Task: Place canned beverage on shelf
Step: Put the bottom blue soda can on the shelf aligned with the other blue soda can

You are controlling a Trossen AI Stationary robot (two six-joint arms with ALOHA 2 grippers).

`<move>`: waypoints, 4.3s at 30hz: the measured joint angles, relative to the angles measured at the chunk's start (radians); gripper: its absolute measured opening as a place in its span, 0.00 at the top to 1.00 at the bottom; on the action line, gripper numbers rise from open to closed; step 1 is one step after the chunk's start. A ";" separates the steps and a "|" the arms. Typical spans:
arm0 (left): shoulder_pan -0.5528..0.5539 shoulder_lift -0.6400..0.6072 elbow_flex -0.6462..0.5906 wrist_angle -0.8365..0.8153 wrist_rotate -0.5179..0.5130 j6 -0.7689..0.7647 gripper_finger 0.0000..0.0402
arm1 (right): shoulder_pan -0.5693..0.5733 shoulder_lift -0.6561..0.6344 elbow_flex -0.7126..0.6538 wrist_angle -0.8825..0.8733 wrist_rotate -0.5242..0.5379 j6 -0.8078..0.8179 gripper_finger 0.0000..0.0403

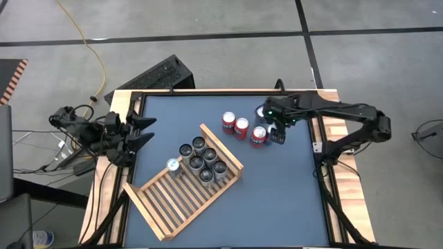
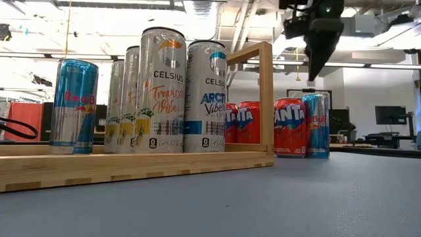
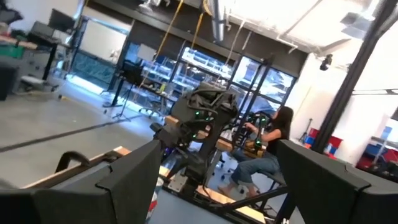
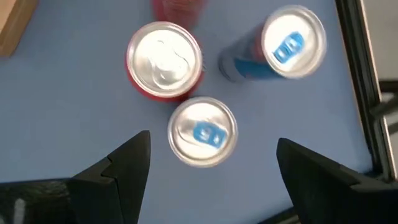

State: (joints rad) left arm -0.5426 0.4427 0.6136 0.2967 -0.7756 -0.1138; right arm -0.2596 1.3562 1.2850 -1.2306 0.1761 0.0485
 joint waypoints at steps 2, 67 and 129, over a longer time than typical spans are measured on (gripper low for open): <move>0.000 0.000 0.000 -0.013 -0.014 -0.018 0.24 | -0.011 0.021 0.000 0.004 0.000 -0.024 0.23; 0.000 0.000 0.000 -0.005 -0.060 -0.154 0.24 | -0.017 0.039 0.323 0.007 0.150 -0.076 0.56; 0.000 0.000 0.000 -0.164 -0.049 -0.280 0.24 | 0.456 0.931 0.999 0.432 -0.272 -0.832 0.56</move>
State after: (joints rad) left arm -0.5426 0.4427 0.6136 0.1325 -0.8242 -0.3937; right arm 0.1964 2.2873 2.2842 -0.7982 -0.0957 -0.7836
